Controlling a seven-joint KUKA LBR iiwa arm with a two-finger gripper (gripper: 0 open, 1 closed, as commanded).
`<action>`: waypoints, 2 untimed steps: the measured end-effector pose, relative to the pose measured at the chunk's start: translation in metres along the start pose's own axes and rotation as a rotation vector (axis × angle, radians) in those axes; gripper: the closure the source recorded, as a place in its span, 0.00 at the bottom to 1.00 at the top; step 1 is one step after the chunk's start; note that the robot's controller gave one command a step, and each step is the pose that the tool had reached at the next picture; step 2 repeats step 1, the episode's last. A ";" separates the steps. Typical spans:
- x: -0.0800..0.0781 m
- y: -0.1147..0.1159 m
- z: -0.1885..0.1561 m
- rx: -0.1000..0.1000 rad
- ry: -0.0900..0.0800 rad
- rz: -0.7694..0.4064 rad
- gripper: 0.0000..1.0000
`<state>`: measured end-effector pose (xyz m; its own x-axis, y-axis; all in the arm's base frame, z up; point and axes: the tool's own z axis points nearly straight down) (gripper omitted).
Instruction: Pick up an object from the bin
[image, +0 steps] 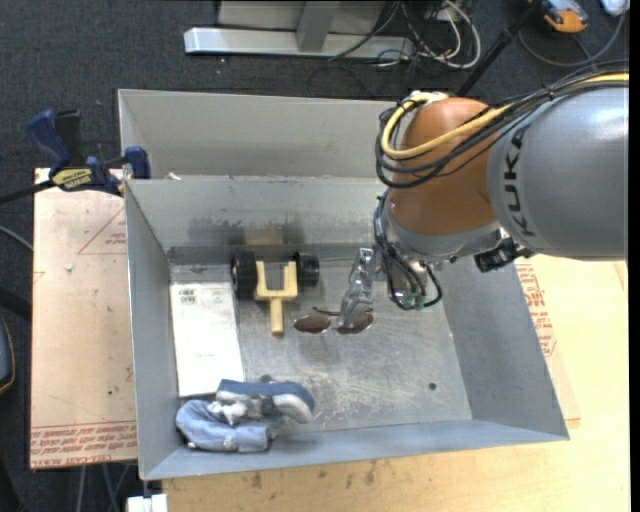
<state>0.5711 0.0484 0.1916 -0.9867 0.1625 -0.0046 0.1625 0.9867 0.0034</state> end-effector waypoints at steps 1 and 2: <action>-0.019 0.000 -0.039 0.003 0.003 -0.018 1.00; -0.019 0.000 -0.039 0.003 0.003 -0.018 1.00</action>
Offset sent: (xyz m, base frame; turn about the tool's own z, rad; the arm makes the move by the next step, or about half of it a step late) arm -0.0290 -0.0243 0.1644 -0.2824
